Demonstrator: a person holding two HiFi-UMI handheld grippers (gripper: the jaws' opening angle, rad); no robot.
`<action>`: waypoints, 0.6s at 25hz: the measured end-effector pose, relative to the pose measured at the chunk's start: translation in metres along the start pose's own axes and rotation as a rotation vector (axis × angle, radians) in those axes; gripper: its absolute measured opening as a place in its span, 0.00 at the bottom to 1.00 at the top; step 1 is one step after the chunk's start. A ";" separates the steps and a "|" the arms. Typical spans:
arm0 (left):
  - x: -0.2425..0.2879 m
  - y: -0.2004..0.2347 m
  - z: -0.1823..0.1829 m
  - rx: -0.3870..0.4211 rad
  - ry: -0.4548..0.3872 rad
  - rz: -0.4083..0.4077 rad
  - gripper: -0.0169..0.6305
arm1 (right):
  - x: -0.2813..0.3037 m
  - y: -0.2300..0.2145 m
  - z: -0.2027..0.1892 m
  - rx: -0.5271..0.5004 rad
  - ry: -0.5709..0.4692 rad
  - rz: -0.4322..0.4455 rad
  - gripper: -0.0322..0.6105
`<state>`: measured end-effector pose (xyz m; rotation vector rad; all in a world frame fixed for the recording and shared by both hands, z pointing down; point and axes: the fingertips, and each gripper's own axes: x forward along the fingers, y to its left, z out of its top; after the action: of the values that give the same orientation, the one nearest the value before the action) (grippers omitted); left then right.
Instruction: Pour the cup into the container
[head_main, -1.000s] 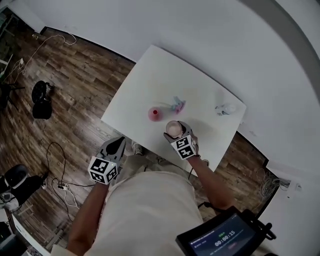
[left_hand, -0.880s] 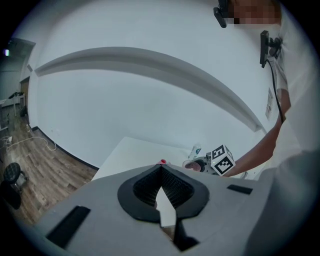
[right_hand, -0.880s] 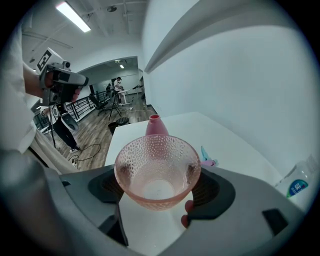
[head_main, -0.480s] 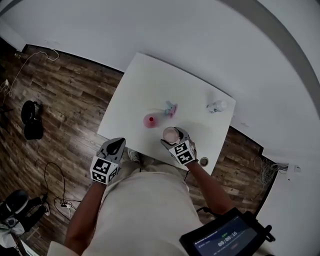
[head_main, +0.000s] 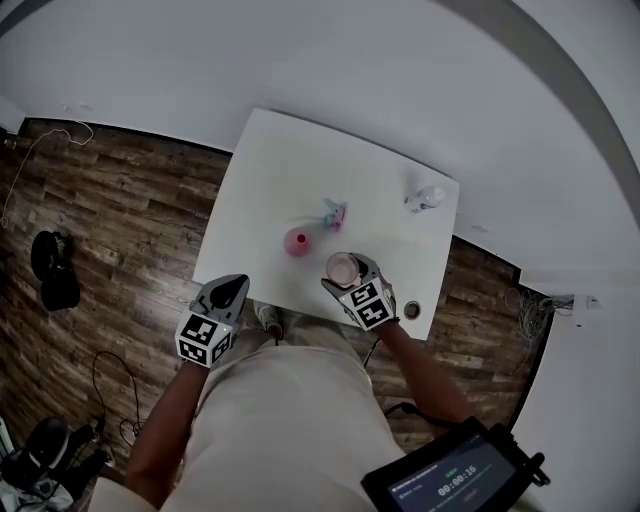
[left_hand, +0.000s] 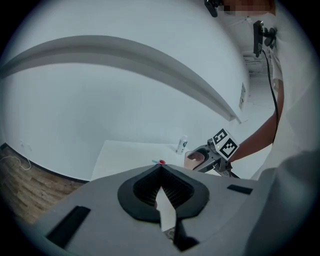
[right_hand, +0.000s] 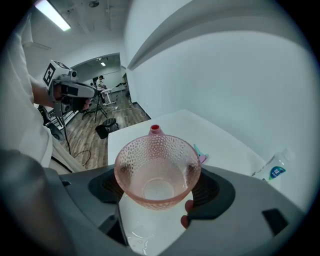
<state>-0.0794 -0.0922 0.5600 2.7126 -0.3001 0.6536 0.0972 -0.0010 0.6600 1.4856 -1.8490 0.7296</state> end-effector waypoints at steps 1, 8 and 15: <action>0.000 0.002 -0.001 0.003 0.002 -0.008 0.04 | 0.000 0.000 0.000 0.004 0.001 -0.007 0.64; -0.004 0.007 -0.001 0.006 0.007 -0.043 0.04 | -0.005 0.005 0.004 0.045 0.025 -0.026 0.64; 0.000 0.017 -0.003 -0.024 0.015 -0.016 0.04 | -0.003 0.002 0.009 0.040 0.034 -0.019 0.64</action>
<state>-0.0854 -0.1065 0.5668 2.6829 -0.2809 0.6614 0.0949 -0.0050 0.6519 1.5050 -1.8024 0.7827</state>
